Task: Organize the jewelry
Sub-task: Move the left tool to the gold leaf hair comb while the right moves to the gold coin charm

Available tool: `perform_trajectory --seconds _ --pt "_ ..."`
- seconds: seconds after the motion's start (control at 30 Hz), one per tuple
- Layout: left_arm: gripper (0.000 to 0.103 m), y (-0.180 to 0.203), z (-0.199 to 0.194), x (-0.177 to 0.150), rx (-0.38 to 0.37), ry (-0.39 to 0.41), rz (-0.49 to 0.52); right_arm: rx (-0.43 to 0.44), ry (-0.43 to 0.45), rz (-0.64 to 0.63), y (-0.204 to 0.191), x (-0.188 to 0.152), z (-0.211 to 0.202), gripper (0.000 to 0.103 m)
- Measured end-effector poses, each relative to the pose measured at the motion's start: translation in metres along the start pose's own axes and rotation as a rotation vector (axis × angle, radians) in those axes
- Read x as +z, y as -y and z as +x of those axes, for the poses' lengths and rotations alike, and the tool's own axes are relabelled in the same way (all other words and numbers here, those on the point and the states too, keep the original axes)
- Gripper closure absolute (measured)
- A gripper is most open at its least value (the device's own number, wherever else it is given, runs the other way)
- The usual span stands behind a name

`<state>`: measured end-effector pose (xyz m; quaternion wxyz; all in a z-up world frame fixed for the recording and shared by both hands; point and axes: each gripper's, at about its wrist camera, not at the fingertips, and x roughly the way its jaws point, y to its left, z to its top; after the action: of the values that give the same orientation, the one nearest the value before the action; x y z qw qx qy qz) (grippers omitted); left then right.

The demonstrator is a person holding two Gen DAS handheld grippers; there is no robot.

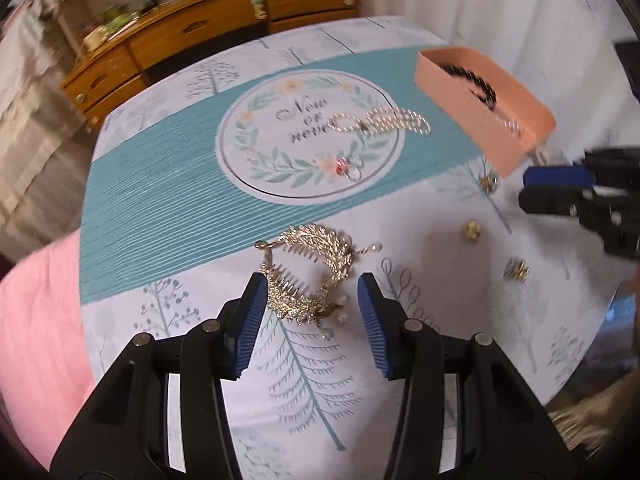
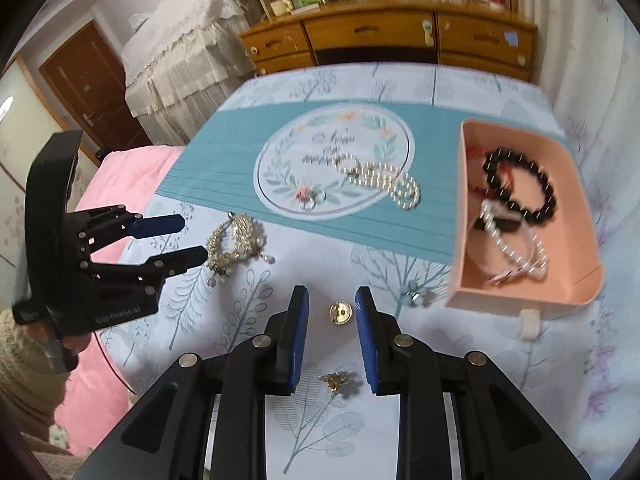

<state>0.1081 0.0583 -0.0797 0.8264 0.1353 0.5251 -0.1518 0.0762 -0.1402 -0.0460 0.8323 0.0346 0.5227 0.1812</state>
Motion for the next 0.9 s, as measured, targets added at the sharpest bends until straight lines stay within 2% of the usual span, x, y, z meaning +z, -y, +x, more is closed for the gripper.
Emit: perform_trajectory --seconds 0.23,0.47,0.53,0.63,0.9 --pt "0.060 0.009 0.014 -0.003 0.001 0.036 0.165 0.003 -0.037 0.057 0.010 -0.004 0.023 0.079" --pt "0.069 0.026 0.018 -0.005 -0.036 0.046 0.335 0.011 -0.072 0.112 0.021 -0.015 0.041 0.079" --pt "0.079 0.027 0.022 -0.004 -0.050 0.030 0.350 0.014 -0.079 0.128 0.026 -0.017 0.045 0.079" --pt "0.086 0.026 0.030 -0.003 -0.055 0.008 0.360 0.018 -0.080 0.143 0.029 -0.020 0.049 0.079" --pt "0.087 0.018 0.046 0.001 -0.063 -0.064 0.362 0.029 -0.067 0.148 0.032 -0.022 0.048 0.079"
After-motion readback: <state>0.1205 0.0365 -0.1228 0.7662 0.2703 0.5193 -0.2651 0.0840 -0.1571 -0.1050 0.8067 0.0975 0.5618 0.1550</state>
